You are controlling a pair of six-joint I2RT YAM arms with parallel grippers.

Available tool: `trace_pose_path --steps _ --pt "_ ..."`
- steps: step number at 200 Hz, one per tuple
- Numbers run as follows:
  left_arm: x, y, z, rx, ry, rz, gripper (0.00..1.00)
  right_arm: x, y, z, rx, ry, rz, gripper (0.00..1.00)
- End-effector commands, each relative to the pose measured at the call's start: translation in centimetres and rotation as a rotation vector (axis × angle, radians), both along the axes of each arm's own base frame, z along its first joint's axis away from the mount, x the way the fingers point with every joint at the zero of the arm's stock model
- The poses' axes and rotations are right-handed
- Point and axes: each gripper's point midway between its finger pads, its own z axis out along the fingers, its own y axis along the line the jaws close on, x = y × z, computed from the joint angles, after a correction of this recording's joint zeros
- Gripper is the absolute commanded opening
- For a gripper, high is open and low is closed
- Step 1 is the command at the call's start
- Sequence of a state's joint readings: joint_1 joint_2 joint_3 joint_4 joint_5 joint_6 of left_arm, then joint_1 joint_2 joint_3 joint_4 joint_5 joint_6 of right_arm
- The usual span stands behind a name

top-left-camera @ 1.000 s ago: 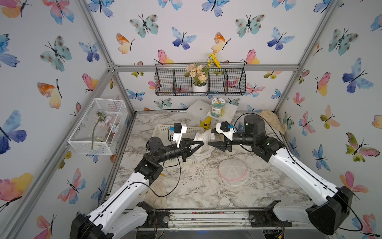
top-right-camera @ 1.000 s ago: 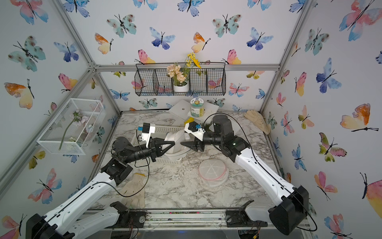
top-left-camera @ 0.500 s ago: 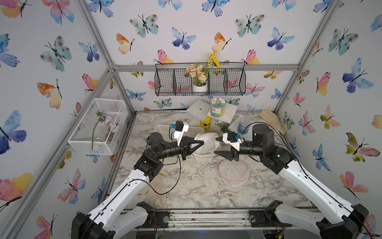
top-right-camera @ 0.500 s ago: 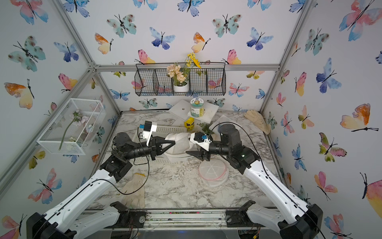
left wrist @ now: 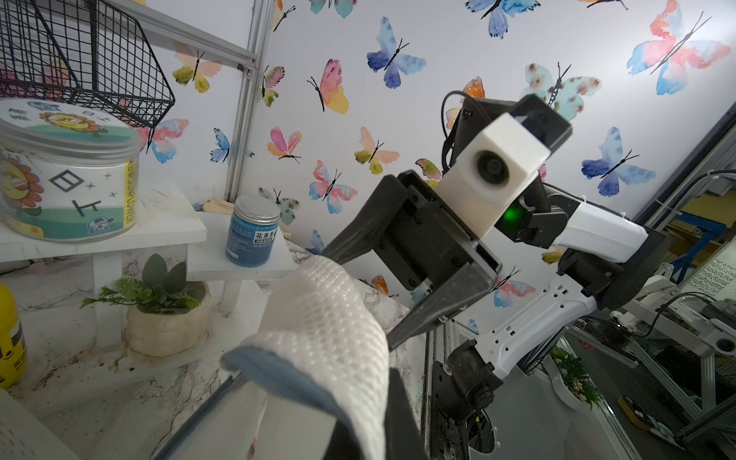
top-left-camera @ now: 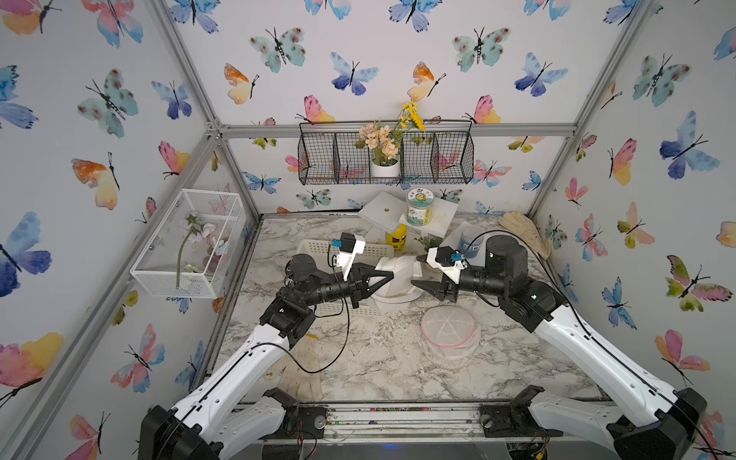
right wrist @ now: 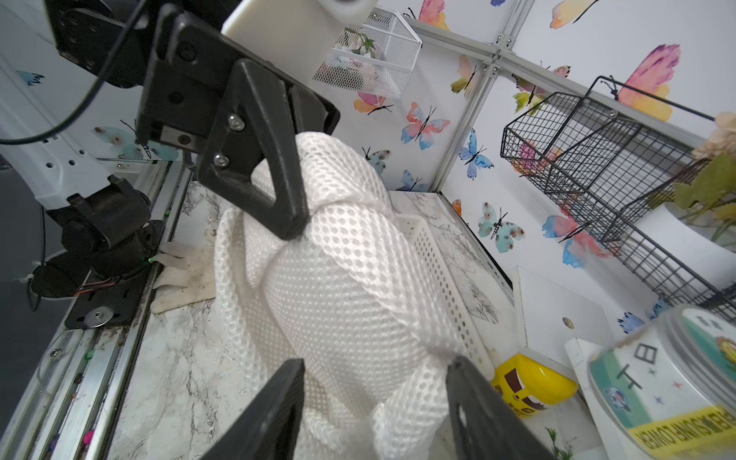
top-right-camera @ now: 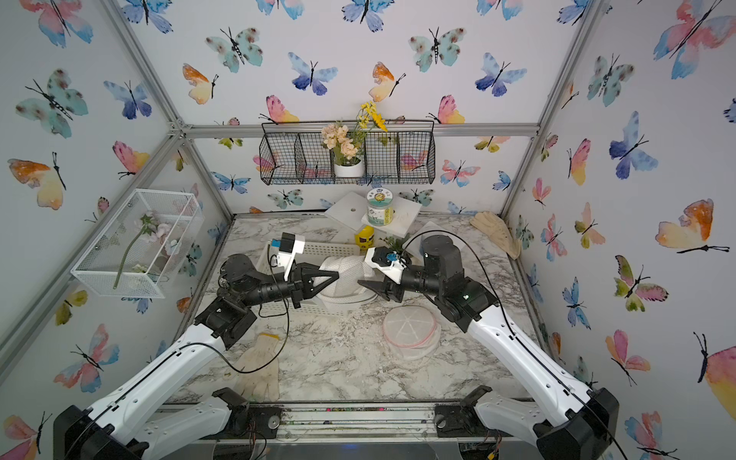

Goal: Turn the laundry bag inside out
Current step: Turn over the laundry bag.

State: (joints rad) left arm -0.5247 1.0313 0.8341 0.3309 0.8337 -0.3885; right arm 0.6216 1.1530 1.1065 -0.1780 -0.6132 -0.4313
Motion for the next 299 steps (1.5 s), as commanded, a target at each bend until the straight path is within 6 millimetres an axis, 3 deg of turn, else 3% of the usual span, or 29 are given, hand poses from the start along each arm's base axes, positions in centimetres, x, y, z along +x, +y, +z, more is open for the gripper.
trace_pose_path --steps 1,36,63,92,143,172,221,255,284,299 --pt "-1.2 0.0 1.1 -0.014 -0.047 -0.054 0.00 0.2 0.7 0.5 0.005 -0.010 0.029 0.62" --pt "-1.7 -0.3 1.3 -0.012 -0.058 -0.110 0.00 -0.6 1.5 -1.4 -0.042 0.060 0.121 0.60" --pt "-1.7 -0.5 1.3 -0.003 -0.064 -0.125 0.00 -0.7 1.6 -1.6 -0.050 0.061 0.126 0.60" --pt "-0.8 -0.4 0.6 0.026 -0.052 -0.077 0.00 0.3 0.1 0.2 -0.013 -0.009 -0.002 0.61" --pt "-0.5 -0.3 0.2 0.030 -0.041 -0.059 0.00 -0.7 -1.7 -0.5 -0.039 -0.012 -0.060 0.60" --pt "-0.7 -0.4 0.1 0.032 -0.041 -0.076 0.00 -0.4 -1.1 -0.2 -0.029 -0.010 -0.038 0.61" --pt "-1.8 -0.5 0.3 0.035 -0.055 -0.142 0.00 -0.7 1.4 -1.4 -0.041 0.085 0.118 0.62" --pt "-1.5 -0.6 0.0 0.052 -0.062 -0.136 0.00 -2.2 1.9 -3.0 -0.072 0.182 0.219 0.52" --pt "-0.2 -0.7 -0.4 0.063 -0.046 -0.085 0.00 -3.2 1.7 -3.6 -0.073 0.219 0.254 0.35" --pt "0.3 -0.8 -0.2 0.054 -0.041 -0.068 0.08 -3.4 1.8 -3.6 -0.064 0.232 0.261 0.25"
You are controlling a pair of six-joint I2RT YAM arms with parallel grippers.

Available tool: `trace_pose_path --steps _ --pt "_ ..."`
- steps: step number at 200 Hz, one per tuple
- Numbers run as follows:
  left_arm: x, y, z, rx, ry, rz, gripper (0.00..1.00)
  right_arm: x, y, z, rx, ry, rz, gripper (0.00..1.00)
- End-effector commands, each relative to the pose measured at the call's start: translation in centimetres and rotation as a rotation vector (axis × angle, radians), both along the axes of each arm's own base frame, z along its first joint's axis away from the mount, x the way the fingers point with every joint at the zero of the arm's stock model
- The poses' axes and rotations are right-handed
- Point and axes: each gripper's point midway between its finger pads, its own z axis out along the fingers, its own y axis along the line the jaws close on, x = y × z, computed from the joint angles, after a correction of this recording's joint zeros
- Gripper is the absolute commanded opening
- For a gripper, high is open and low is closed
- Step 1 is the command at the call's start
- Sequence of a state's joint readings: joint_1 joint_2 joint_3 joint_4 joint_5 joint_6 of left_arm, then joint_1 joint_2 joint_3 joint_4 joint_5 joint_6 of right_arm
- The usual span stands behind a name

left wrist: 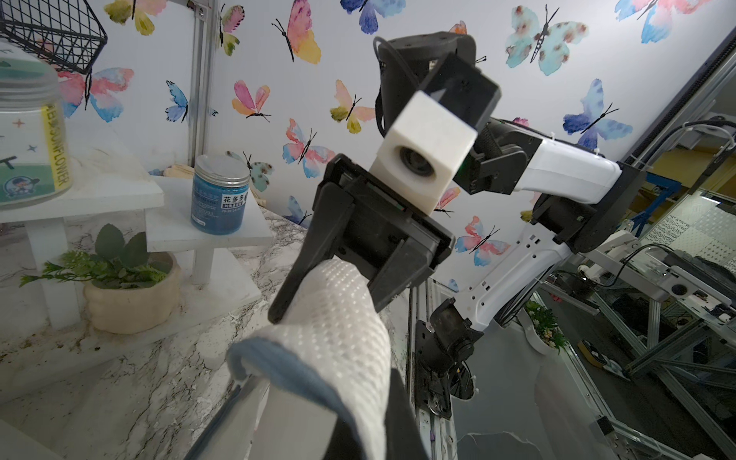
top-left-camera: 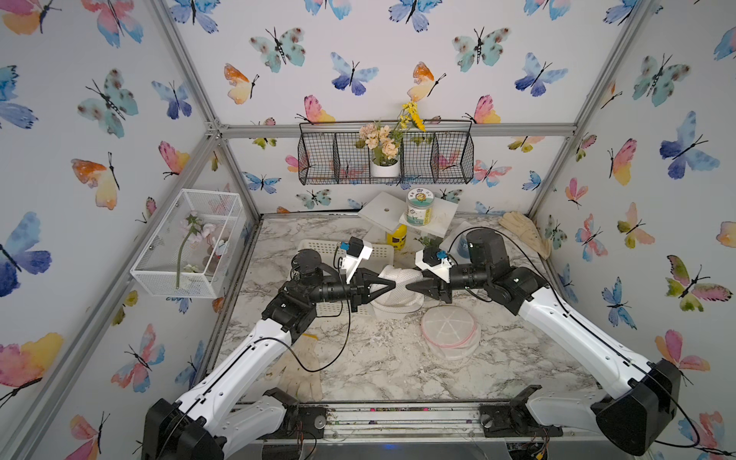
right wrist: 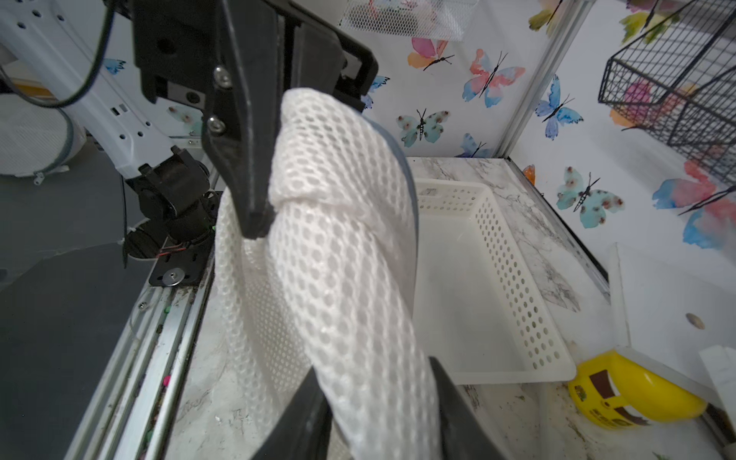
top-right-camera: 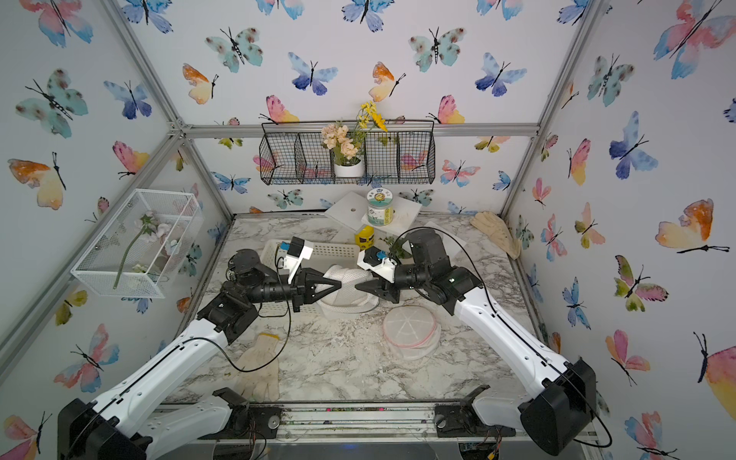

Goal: Turn the laundry bag inside out
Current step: Turn over the laundry bag.

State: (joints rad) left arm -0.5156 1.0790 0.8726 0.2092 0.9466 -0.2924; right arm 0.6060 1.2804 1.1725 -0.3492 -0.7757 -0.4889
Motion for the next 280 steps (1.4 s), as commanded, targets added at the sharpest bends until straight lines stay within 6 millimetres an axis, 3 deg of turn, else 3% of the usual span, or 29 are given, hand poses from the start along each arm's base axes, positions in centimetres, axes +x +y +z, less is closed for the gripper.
trace_pose_path --steps 1,33,50,69,88,141,165,203,236,248,280 --pt "1.0 -0.1 1.8 -0.029 -0.061 0.034 0.08 -2.5 0.5 0.3 0.031 0.066 0.104 0.25" --pt "1.6 0.0 2.2 -0.034 -0.062 0.069 0.25 -2.8 0.7 0.5 0.057 0.085 0.131 0.12" --pt "2.0 0.4 1.8 -0.020 -0.056 0.110 0.41 -2.9 0.8 0.6 0.064 0.092 0.134 0.06" --pt "2.6 1.7 1.6 -0.017 -0.049 0.183 0.58 -2.8 0.6 0.2 0.052 0.099 0.117 0.03" --pt "2.9 3.3 1.7 -0.016 -0.046 0.268 0.68 -2.7 0.3 -0.1 0.040 0.100 0.094 0.02" --pt "1.8 5.5 0.9 0.013 -0.002 0.371 0.75 -1.9 0.2 -0.2 0.029 0.090 0.042 0.02" --pt "2.0 6.1 -0.5 0.056 0.011 0.416 0.75 -1.9 0.4 -0.3 0.032 0.099 0.049 0.02" --pt "2.5 5.8 -1.6 0.104 0.026 0.406 0.65 -1.9 0.5 -0.1 0.038 0.098 0.058 0.02" --pt "2.8 4.9 -1.1 0.103 0.028 0.359 0.43 -1.9 0.4 -0.2 0.034 0.095 0.054 0.02" --pt "2.7 4.7 -0.5 0.091 0.016 0.348 0.30 -1.7 0.3 -0.4 0.024 0.090 0.043 0.02" --pt "2.3 4.5 2.7 0.017 -0.034 0.324 0.00 -1.1 -0.3 -2.1 -0.057 0.072 0.000 0.02"
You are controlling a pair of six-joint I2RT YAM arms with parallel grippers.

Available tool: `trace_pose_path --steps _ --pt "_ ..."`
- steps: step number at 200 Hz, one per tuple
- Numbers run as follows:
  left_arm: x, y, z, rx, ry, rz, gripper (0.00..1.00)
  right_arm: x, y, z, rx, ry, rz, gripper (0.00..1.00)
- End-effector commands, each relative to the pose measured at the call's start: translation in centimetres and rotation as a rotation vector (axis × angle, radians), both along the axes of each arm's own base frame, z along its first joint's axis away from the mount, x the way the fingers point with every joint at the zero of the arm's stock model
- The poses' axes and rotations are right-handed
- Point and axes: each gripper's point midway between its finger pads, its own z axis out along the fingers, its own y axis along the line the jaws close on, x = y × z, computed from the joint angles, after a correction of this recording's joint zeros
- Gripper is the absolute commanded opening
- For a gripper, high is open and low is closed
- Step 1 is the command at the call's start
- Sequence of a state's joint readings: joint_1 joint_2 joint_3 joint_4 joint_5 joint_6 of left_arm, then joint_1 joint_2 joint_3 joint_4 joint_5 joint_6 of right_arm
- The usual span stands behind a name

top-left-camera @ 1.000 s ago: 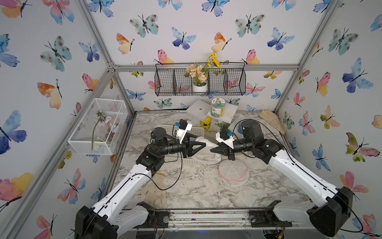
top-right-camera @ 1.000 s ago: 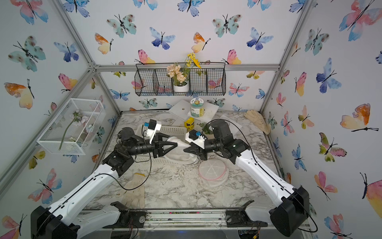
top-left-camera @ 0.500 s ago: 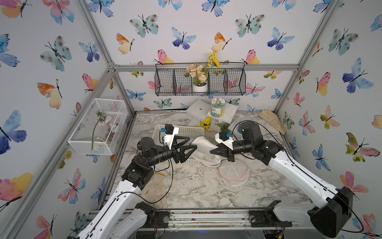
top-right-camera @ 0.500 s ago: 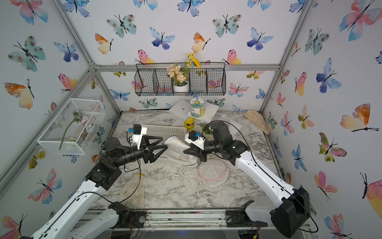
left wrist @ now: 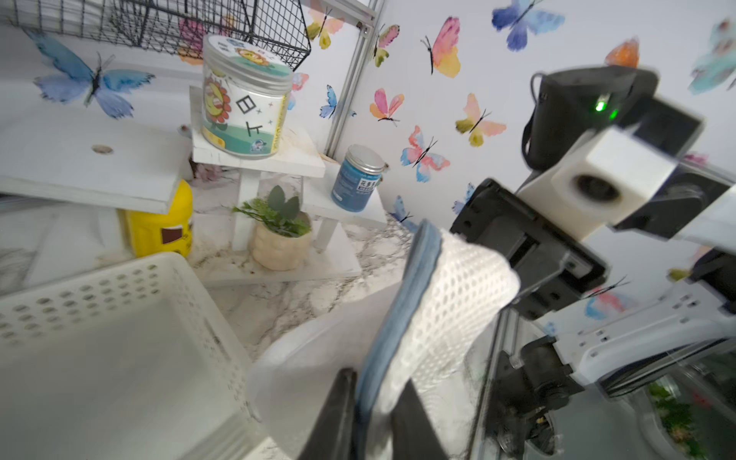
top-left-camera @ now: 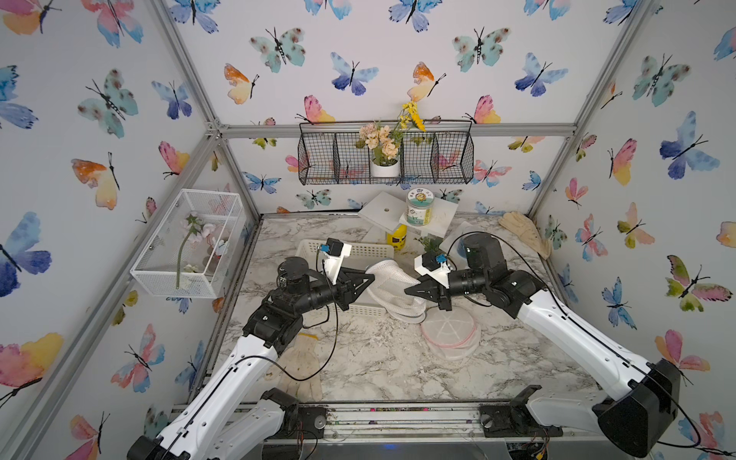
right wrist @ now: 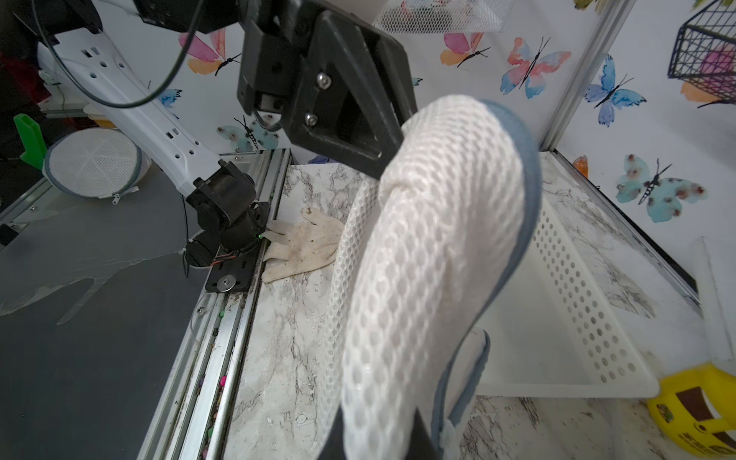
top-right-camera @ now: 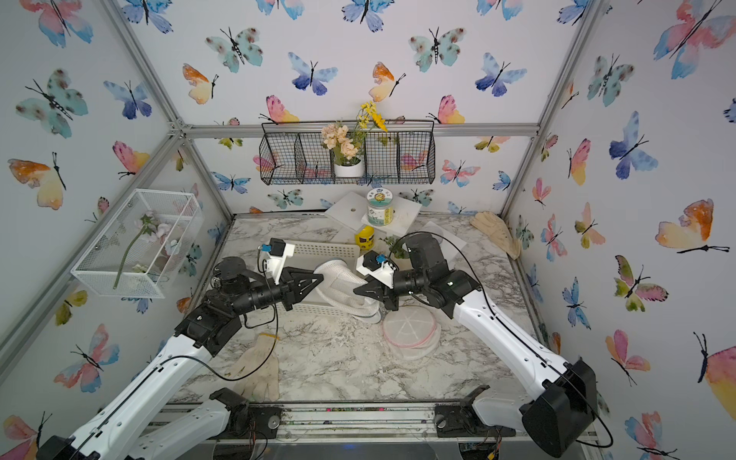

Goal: Turn the laundry bag inside out
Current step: Turn over the laundry bag.

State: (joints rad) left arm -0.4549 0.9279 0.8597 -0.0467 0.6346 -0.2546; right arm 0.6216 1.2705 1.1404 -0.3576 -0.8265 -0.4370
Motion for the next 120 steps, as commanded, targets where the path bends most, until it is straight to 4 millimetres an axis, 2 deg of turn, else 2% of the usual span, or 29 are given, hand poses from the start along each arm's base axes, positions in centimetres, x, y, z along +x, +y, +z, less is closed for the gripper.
trace_pose_path --steps 1,14,30,44,68,88,103,120 --pt "-0.8 -0.3 4.3 -0.073 -0.095 -0.046 0.00 0.5 -0.6 -1.4 -0.070 -0.018 -0.038 0.02" --pt "-0.8 -0.4 5.7 -0.102 -0.112 -0.051 0.00 0.6 -1.0 -2.6 -0.125 -0.016 -0.037 0.02" --pt "-0.3 -0.5 6.7 -0.125 -0.114 -0.043 0.00 0.2 -1.3 -3.2 -0.158 -0.015 -0.018 0.02" --pt "1.1 -0.5 6.1 -0.117 -0.080 0.007 0.00 -0.6 -1.2 -3.0 -0.162 -0.026 0.009 0.02" --pt "5.4 0.4 2.4 -0.055 0.066 0.171 0.00 -1.9 -1.0 -2.7 -0.169 -0.030 0.059 0.03" --pt "7.9 1.3 -1.2 -0.015 0.175 0.264 0.00 -2.7 -1.0 -1.2 -0.129 -0.052 0.087 0.03" --pt "8.6 1.5 -3.4 0.009 0.234 0.284 0.00 -2.9 -1.1 0.7 -0.079 -0.094 0.077 0.03" --pt "8.5 1.4 -5.4 0.041 0.282 0.275 0.00 -2.5 -1.3 2.8 -0.023 -0.156 0.023 0.03"
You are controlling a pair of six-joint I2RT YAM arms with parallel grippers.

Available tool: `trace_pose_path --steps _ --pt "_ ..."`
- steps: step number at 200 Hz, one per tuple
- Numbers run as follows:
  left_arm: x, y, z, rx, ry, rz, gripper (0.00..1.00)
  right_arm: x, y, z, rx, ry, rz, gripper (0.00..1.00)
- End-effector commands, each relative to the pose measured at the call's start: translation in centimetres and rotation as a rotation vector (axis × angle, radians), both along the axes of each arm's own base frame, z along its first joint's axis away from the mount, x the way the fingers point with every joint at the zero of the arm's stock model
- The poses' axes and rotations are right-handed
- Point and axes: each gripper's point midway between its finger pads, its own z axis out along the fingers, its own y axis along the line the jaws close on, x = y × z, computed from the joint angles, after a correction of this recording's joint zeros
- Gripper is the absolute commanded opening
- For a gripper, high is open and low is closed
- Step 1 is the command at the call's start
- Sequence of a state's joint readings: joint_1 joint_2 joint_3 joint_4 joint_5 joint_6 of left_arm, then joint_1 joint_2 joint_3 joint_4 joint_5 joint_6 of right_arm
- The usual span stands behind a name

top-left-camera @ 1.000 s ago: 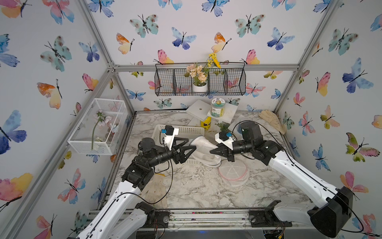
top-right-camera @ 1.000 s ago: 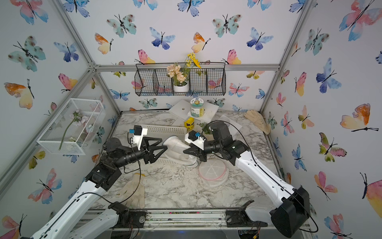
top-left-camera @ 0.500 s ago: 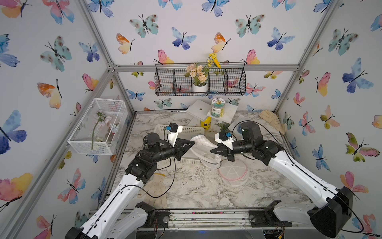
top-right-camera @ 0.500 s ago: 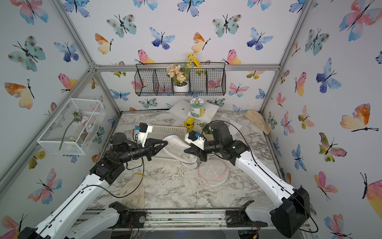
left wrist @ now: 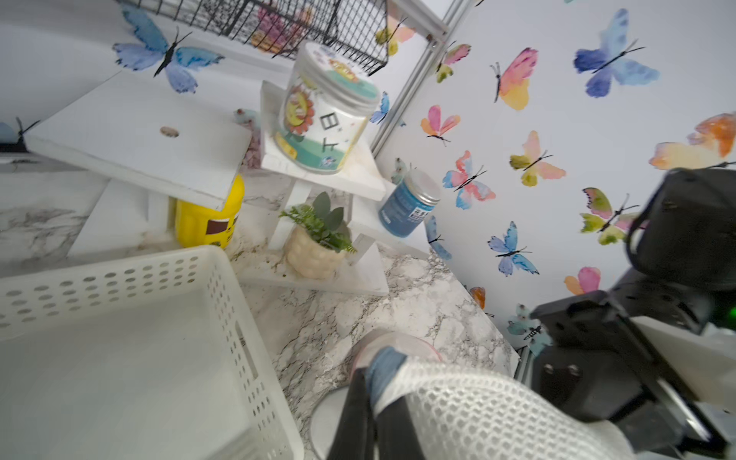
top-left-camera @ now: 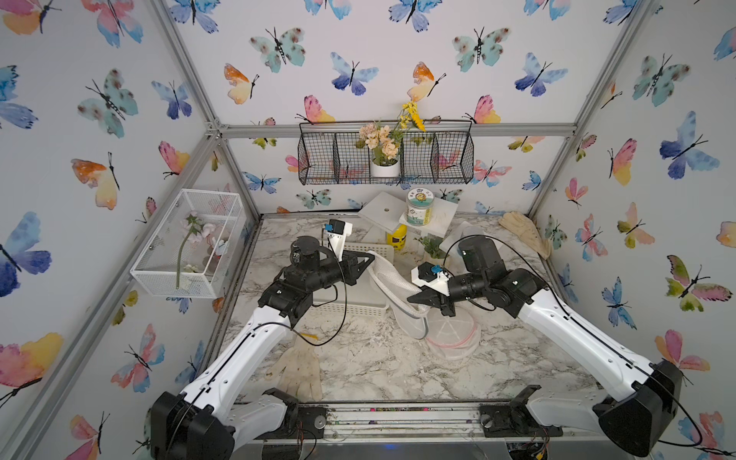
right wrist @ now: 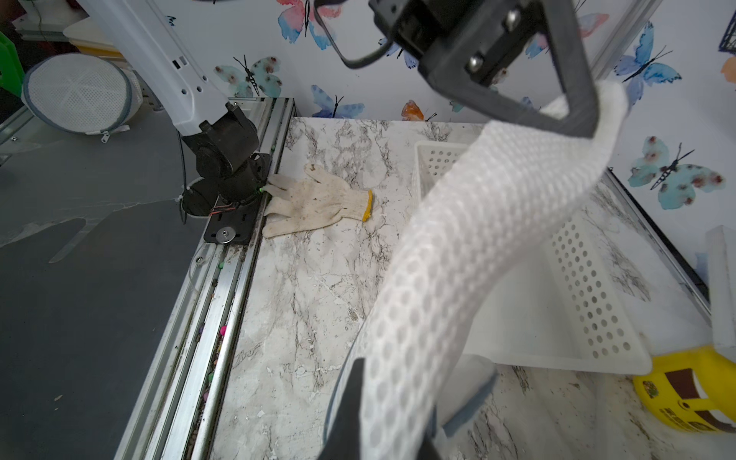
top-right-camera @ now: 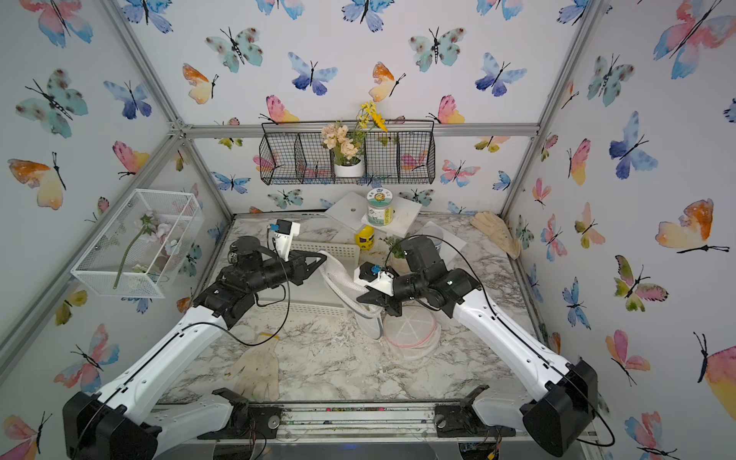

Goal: Turn the laundry bag inside out
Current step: Turn over the laundry bag.

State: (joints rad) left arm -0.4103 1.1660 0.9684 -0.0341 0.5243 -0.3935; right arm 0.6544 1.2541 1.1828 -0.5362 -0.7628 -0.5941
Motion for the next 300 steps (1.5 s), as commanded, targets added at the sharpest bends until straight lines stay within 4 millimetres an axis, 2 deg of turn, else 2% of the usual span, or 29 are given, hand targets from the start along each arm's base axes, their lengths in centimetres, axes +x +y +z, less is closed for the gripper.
trace_pose_path --steps 1,30,47,62,79,94,113,135,153,181,210,228,256,266,300 --pt "1.2 1.3 -2.6 0.041 0.076 0.090 0.00 -0.8 -0.5 3.9 0.088 -0.089 -0.022 0.03" --pt "0.0 1.9 -4.7 0.047 0.102 0.097 0.03 0.6 -1.3 6.8 0.186 -0.185 -0.151 0.03" --pt "-0.7 2.5 -5.8 0.032 0.111 0.103 0.08 0.9 -1.6 7.7 0.234 -0.169 -0.186 0.03" --pt "-1.2 2.6 -5.9 0.010 0.095 0.096 0.16 0.7 -1.5 8.2 0.275 -0.120 -0.187 0.03" --pt "-2.2 2.2 -4.2 -0.043 0.024 0.047 0.28 1.2 -1.1 8.2 0.315 -0.043 -0.216 0.03" --pt "-2.5 2.8 -2.2 -0.062 -0.069 0.074 0.42 2.3 -1.0 8.4 0.367 0.039 -0.294 0.02" --pt "-2.1 5.0 -0.1 -0.037 -0.179 0.194 0.60 3.8 -1.3 8.6 0.413 0.116 -0.401 0.02" --pt "-2.6 6.6 1.5 -0.020 -0.258 0.260 0.70 6.1 -1.9 8.1 0.415 0.203 -0.557 0.02" --pt "-3.7 5.9 2.5 -0.039 -0.292 0.189 0.71 6.5 -1.7 7.9 0.413 0.249 -0.579 0.02" --pt "-5.9 2.9 2.8 -0.129 -0.225 -0.026 0.72 5.9 -1.1 8.1 0.438 0.267 -0.524 0.02" --pt "-7.0 0.1 3.9 -0.274 -0.159 -0.136 0.77 5.4 -0.5 8.2 0.443 0.264 -0.467 0.02" --pt "-6.8 -1.4 3.8 -0.289 -0.122 -0.146 0.78 5.0 -0.1 8.3 0.449 0.275 -0.430 0.02" --pt "-5.6 -1.4 4.0 -0.407 -0.054 -0.096 0.77 4.2 0.1 8.3 0.451 0.282 -0.385 0.02" --pt "-5.2 -1.5 3.5 -0.419 -0.020 -0.083 0.71 4.0 0.0 8.3 0.451 0.276 -0.380 0.02" --pt "-4.6 -1.9 3.1 -0.436 0.000 -0.082 0.42 3.6 -0.3 8.2 0.459 0.277 -0.381 0.02"
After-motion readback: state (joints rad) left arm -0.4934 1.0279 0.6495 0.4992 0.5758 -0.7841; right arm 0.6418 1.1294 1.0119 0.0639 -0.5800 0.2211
